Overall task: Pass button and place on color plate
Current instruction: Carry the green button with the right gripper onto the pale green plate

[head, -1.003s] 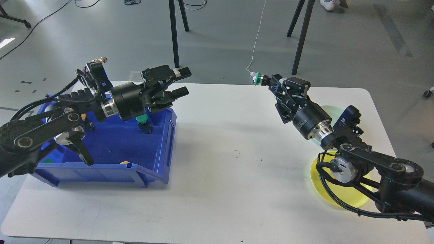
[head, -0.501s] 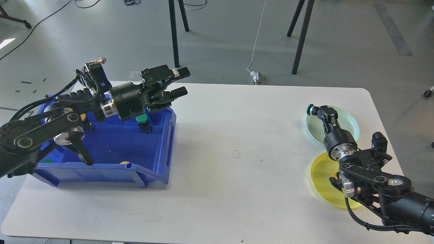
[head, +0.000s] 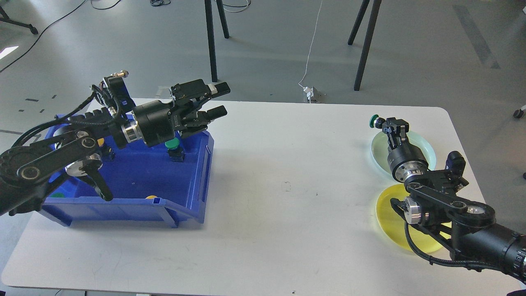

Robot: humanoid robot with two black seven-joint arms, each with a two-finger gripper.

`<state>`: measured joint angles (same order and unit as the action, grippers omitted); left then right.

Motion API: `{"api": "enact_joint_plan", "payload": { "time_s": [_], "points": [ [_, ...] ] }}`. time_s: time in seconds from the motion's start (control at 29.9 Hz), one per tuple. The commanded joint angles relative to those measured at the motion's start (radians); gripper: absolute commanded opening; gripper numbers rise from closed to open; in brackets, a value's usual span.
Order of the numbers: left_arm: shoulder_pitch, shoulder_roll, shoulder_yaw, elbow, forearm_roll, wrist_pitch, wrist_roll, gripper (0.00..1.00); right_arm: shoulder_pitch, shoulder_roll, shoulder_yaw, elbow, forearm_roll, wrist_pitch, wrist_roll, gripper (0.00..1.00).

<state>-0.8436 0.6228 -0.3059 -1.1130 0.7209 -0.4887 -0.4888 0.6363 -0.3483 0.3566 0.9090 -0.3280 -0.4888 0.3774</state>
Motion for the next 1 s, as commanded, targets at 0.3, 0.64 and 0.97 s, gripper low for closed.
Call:
{"api": "enact_joint_plan", "payload": {
  "time_s": [0.3, 0.64, 0.97],
  "points": [
    [0.0, 0.0, -0.001, 0.001, -0.001, 0.0, 0.0, 0.82, 0.013, -0.169, -0.134, 0.062, -0.02, 0.0, -0.035, 0.01],
    [0.0, -0.001, -0.001, 0.001, -0.001, 0.0, 0.0, 0.82, -0.001, -0.175, -0.169, 0.054, -0.022, 0.0, -0.043, 0.03],
    [0.0, -0.001, -0.001, 0.001, -0.001, 0.0, 0.0, 0.82, -0.017, -0.158, -0.166, 0.045, -0.022, 0.0, -0.041, 0.17]
  ]
}}
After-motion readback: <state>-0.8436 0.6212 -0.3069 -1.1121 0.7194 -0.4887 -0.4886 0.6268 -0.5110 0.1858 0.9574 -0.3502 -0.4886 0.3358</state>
